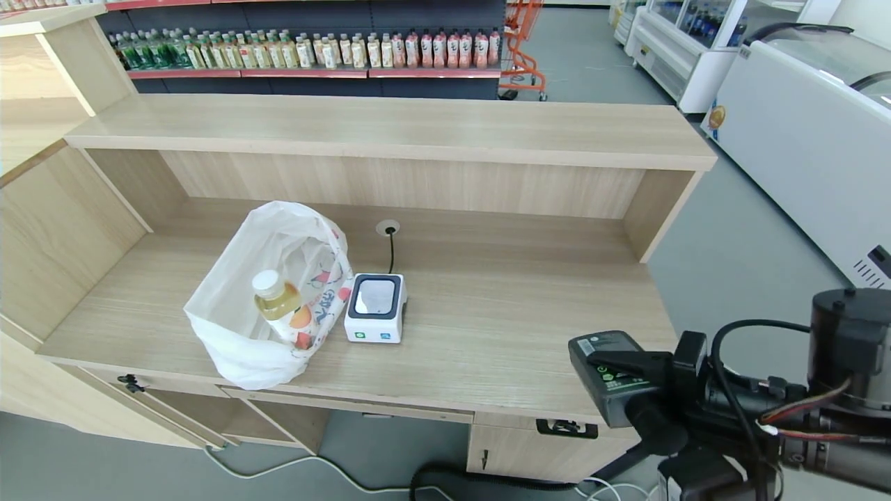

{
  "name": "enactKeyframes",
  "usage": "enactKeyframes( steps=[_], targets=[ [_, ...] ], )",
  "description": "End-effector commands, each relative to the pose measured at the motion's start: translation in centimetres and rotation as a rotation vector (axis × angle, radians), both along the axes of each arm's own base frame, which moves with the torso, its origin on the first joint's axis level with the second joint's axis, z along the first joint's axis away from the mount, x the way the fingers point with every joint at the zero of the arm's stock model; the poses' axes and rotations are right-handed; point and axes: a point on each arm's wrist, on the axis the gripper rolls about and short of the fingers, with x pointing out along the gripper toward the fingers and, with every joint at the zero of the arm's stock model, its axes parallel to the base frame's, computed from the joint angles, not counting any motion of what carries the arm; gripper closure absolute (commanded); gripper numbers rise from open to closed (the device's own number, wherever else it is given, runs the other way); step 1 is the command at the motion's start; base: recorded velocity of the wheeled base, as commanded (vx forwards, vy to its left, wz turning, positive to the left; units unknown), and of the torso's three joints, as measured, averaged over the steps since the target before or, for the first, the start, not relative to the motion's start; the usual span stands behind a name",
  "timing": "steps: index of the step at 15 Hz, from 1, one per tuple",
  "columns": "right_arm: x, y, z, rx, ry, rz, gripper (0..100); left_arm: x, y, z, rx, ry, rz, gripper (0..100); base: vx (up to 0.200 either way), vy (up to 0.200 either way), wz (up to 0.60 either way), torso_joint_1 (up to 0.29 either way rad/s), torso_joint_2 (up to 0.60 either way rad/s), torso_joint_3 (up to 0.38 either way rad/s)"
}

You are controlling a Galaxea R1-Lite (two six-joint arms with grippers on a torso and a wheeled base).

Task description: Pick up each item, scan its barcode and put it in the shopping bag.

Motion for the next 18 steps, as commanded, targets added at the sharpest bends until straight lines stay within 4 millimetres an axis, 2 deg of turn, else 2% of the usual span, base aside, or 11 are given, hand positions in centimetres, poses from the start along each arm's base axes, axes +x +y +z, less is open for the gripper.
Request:
enactKeyframes(
  steps=[1,3,5,7,9,12,16,18],
  targets=[
    [-0.6,0.0,-1.4,-0.068,-0.075,0.068,100,0.0,0.0,0.0,0.000,0.000,0.001,0,0.000,0.000,0.00,0.000,0.00,0.000],
    [-0.3,0.3,-2.5,-0.111,-0.113,0.134,100,0.0,0.0,0.0,0.000,0.000,0.001,0,0.000,0.000,0.00,0.000,0.00,0.000],
    [0.2,0.8,-2.9,-0.159,-0.191,0.221,100,0.0,0.0,0.0,-0.001,0.000,0.001,0,0.000,0.000,0.00,0.000,0.00,0.000],
    [0.6,1.0,-3.6,-0.184,-0.198,0.263,100,0.0,0.0,0.0,0.000,0.000,0.001,0,0.000,0.000,0.00,0.000,0.00,0.000],
    [1.8,2.0,-2.6,-0.196,-0.336,0.325,100,0.0,0.0,0.0,-0.001,0.000,0.001,0,0.000,0.000,0.00,0.000,0.00,0.000],
    [2.5,3.8,-1.9,-0.174,-0.506,0.569,100,0.0,0.0,0.0,0.000,0.000,0.001,0,0.000,0.000,0.00,0.000,0.00,0.000],
    [1.1,4.0,-2.1,-0.145,-0.579,0.749,100,0.0,0.0,0.0,0.000,0.000,0.001,0,0.000,0.000,0.00,0.000,0.00,0.000],
    [0.3,4.8,-2.0,-0.112,-0.647,0.880,100,0.0,0.0,0.0,-0.001,0.000,0.001,0,0.000,0.000,0.00,0.000,0.00,0.000]
  ],
)
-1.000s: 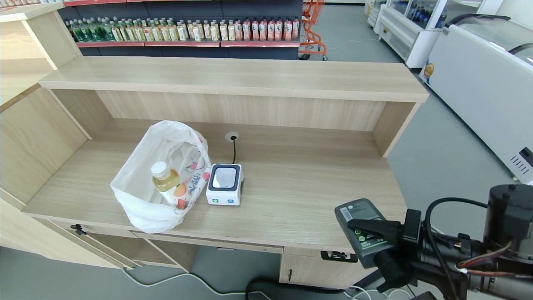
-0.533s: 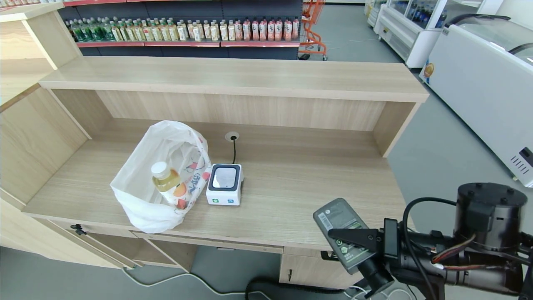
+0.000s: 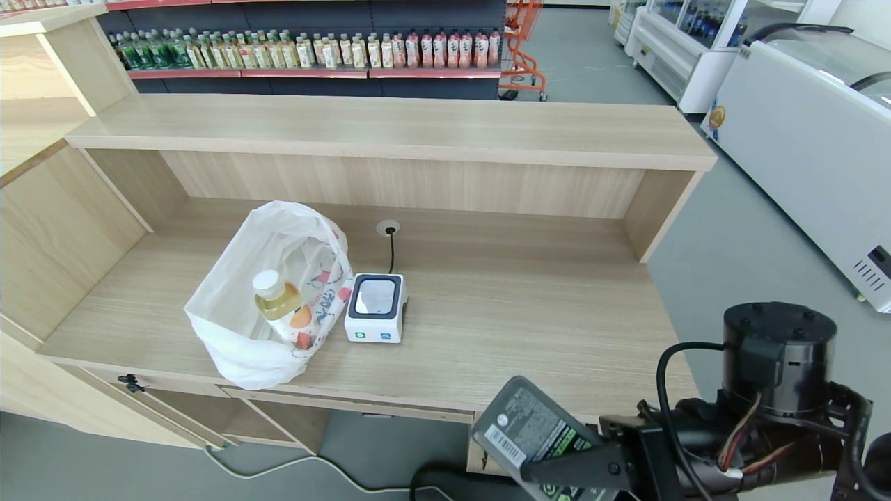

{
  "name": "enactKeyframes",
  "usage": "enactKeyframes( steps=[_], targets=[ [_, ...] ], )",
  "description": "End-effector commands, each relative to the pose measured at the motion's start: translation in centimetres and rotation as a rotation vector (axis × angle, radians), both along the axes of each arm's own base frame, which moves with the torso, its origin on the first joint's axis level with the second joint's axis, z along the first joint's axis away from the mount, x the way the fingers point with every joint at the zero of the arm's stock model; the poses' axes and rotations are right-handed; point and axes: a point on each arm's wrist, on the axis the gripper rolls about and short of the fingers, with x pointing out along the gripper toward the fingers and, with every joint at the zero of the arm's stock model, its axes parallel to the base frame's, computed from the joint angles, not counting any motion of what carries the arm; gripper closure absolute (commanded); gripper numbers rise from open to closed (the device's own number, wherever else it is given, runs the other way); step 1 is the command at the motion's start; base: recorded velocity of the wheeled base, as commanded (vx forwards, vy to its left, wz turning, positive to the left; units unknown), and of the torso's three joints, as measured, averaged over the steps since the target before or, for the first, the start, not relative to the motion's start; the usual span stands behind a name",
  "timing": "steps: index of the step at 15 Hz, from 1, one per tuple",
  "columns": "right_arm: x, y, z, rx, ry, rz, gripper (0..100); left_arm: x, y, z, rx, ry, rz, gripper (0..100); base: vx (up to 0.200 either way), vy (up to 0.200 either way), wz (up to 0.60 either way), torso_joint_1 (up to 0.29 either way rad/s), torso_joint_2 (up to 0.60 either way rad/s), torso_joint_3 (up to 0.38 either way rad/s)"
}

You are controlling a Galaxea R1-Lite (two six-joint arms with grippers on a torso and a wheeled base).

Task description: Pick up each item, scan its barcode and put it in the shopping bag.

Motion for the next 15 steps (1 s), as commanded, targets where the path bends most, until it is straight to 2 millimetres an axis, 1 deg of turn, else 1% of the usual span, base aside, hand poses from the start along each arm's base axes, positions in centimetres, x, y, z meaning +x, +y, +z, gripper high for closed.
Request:
enactKeyframes(
  steps=[1,4,5,6,8,11,13,14,15],
  targets=[
    [-0.7,0.4,0.4,0.014,-0.023,0.061,100,0.0,0.0,0.0,-0.001,0.000,0.000,0,0.000,0.000,0.00,0.000,0.00,0.000],
    [-1.7,-0.5,2.3,0.064,-0.153,0.081,100,0.0,0.0,0.0,-0.001,0.000,0.000,0,0.000,0.000,0.00,0.000,0.00,0.000],
    [-1.8,-0.6,2.4,0.068,-0.162,0.083,100,0.0,0.0,0.0,0.001,0.000,0.000,0,0.000,0.000,0.00,0.000,0.00,0.000],
    [-2.4,-1.0,3.0,0.086,-0.207,0.098,100,0.0,0.0,0.0,0.001,0.000,0.000,0,0.000,0.000,0.00,0.000,0.00,0.000],
    [-2.5,-1.1,2.9,0.091,-0.219,0.132,100,0.0,0.0,0.0,-0.001,0.000,0.000,0,0.000,0.000,0.00,0.000,0.00,0.000],
    [-2.3,-1.0,2.2,0.029,-0.160,0.143,100,0.0,0.0,0.0,-0.001,0.000,0.000,0,0.000,0.000,0.00,0.000,0.00,0.000],
    [-2.2,-0.9,2.3,0.010,-0.168,0.158,100,0.0,0.0,0.0,0.001,0.000,0.000,0,0.000,0.000,0.00,0.000,0.00,0.000],
    [-2.3,-1.2,2.2,-0.002,-0.150,0.168,100,0.0,0.0,0.0,0.001,0.000,0.000,0,0.000,0.000,0.00,0.000,0.00,0.000],
    [-2.0,-2.0,2.0,-0.015,-0.147,0.147,100,0.0,0.0,0.0,-0.001,0.000,0.000,0,0.000,0.000,0.00,0.000,0.00,0.000]
  ],
)
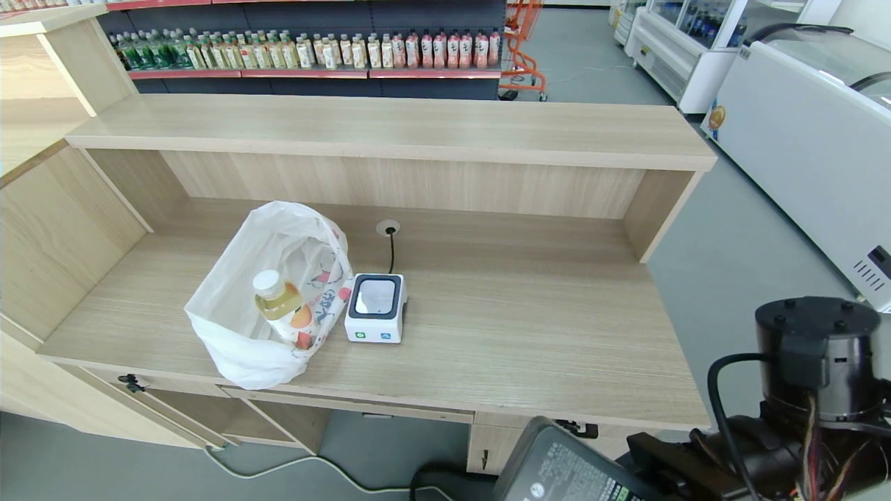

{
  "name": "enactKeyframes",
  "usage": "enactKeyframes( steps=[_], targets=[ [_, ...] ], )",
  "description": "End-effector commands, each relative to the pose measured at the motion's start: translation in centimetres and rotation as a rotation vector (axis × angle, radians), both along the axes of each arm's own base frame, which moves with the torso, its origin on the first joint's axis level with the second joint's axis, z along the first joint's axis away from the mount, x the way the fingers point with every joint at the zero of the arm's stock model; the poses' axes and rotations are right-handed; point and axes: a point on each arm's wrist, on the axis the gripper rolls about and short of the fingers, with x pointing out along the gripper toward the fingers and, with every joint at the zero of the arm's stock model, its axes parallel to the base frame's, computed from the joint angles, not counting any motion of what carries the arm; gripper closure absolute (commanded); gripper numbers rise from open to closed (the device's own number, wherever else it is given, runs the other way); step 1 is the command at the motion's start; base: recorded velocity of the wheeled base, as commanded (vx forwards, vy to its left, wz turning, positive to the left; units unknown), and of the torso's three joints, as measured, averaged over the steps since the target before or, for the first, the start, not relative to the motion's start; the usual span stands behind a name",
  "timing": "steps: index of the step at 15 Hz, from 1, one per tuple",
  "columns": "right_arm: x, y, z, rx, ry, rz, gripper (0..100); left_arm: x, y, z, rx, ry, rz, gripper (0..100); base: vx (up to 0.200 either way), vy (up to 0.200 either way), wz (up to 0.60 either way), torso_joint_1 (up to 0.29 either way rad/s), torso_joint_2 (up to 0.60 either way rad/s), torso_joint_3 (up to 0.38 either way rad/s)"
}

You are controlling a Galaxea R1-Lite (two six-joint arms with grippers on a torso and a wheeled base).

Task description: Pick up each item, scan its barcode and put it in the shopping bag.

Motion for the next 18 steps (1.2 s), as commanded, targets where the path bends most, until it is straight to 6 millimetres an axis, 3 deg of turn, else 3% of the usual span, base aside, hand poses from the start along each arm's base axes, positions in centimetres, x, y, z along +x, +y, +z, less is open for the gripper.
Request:
enactKeyframes(
  steps=[1,7,18],
  targets=[
    [0.3,-0.9,0.1,-0.004,-0.008,-0.027,100,0.0,0.0,0.0,-0.001,0.000,0.000,0,0.000,0.000,0.00,0.000,0.00,0.000],
    [0.7,-0.9,-0.6,-0.052,0.033,-0.027,100,0.0,0.0,0.0,-0.001,0.000,0.000,0,0.000,0.000,0.00,0.000,0.00,0.000],
    [4.6,2.5,-3.7,-0.137,0.184,0.025,100,0.0,0.0,0.0,-0.001,0.000,0.000,0,0.000,0.000,0.00,0.000,0.00,0.000]
  ],
)
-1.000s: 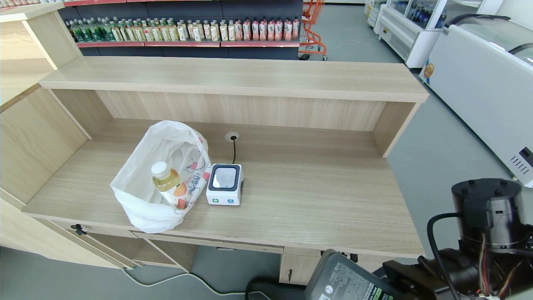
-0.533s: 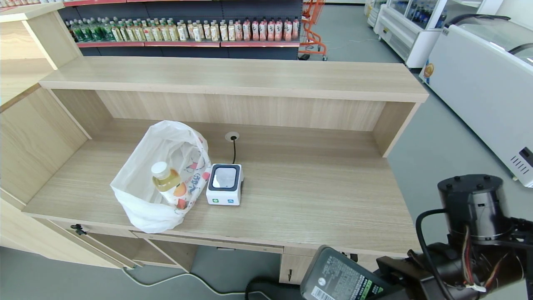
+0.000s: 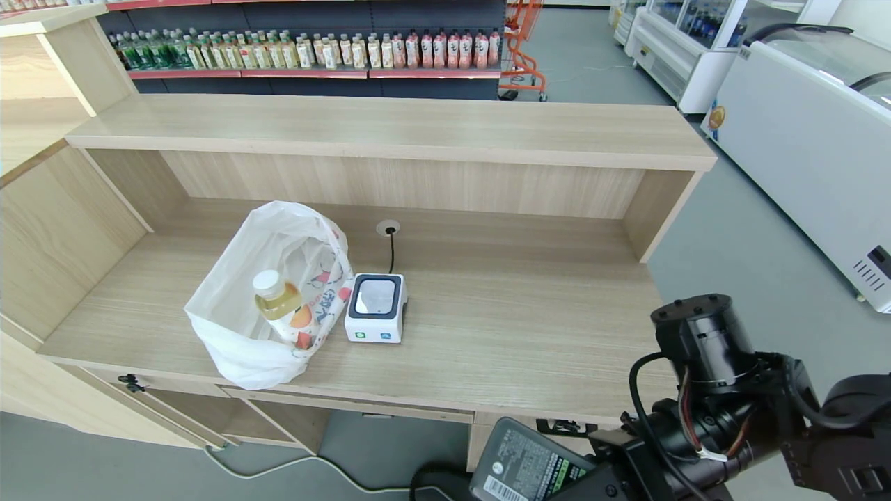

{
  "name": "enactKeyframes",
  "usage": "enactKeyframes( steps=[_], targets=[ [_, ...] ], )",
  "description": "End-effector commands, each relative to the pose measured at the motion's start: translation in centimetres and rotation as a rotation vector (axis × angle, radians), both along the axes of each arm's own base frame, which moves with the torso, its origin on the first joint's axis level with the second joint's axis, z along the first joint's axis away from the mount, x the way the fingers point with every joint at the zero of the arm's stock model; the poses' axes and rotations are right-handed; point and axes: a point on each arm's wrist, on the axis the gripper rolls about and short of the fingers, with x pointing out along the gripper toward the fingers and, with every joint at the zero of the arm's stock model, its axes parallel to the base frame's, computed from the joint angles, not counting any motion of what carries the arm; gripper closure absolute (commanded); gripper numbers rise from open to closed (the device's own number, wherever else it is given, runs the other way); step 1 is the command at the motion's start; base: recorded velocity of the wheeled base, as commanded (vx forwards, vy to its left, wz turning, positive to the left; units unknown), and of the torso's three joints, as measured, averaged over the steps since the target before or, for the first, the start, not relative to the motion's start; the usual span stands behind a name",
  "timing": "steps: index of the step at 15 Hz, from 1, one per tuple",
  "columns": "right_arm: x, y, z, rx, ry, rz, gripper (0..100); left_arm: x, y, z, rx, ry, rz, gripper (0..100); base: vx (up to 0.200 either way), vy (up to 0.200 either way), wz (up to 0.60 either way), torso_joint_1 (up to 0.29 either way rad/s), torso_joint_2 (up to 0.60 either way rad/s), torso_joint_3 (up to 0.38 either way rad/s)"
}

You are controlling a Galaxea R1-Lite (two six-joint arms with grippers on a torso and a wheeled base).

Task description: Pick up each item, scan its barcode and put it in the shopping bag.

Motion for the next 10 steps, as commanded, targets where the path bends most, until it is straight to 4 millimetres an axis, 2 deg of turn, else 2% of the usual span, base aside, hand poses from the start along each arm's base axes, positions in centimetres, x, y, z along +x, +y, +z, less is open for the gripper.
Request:
enactKeyframes(
  steps=[1,10],
  targets=[
    [0.7,0.6,-1.0,-0.005,-0.011,0.030,100,0.0,0.0,0.0,0.001,0.000,0.000,0,0.000,0.000,0.00,0.000,0.00,0.000],
    [1.7,1.4,-1.0,0.020,-0.004,0.057,100,0.0,0.0,0.0,-0.001,0.000,0.000,0,0.000,0.000,0.00,0.000,0.00,0.000]
  ],
)
